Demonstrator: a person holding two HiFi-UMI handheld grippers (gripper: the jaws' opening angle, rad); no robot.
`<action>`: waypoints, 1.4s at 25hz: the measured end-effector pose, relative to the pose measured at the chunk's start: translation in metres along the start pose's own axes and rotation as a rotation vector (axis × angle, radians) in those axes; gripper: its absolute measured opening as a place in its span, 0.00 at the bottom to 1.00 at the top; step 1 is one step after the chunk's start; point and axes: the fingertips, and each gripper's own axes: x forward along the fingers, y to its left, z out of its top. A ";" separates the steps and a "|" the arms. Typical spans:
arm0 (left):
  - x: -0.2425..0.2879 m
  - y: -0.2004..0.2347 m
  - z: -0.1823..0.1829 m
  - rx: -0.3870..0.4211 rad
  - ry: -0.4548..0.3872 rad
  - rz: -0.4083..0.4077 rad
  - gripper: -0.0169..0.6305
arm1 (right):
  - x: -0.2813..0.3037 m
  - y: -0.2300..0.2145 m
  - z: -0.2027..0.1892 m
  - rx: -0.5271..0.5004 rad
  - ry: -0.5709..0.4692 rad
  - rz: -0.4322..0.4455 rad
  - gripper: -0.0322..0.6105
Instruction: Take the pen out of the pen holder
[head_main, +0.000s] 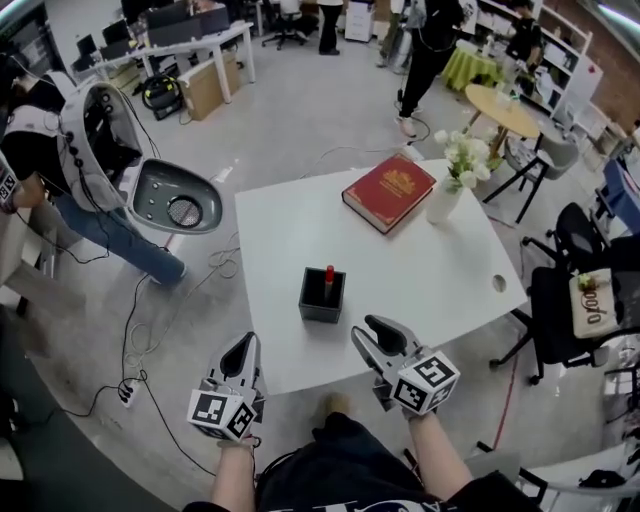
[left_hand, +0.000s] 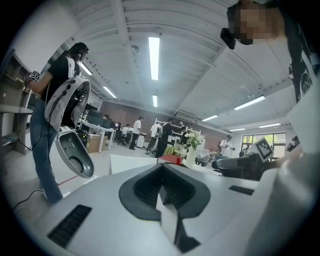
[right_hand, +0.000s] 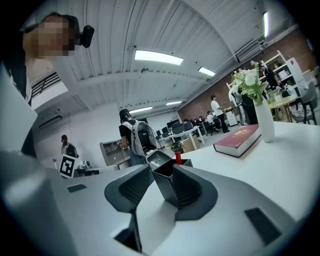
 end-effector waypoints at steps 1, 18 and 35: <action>0.004 0.002 -0.001 -0.003 0.003 0.008 0.03 | 0.005 -0.003 0.002 -0.013 0.012 0.008 0.28; 0.051 0.013 -0.015 -0.017 0.041 0.098 0.03 | 0.098 -0.043 0.015 -0.317 0.212 0.107 0.28; 0.047 0.017 -0.021 -0.031 0.056 0.170 0.03 | 0.130 -0.038 0.004 -0.483 0.346 0.176 0.21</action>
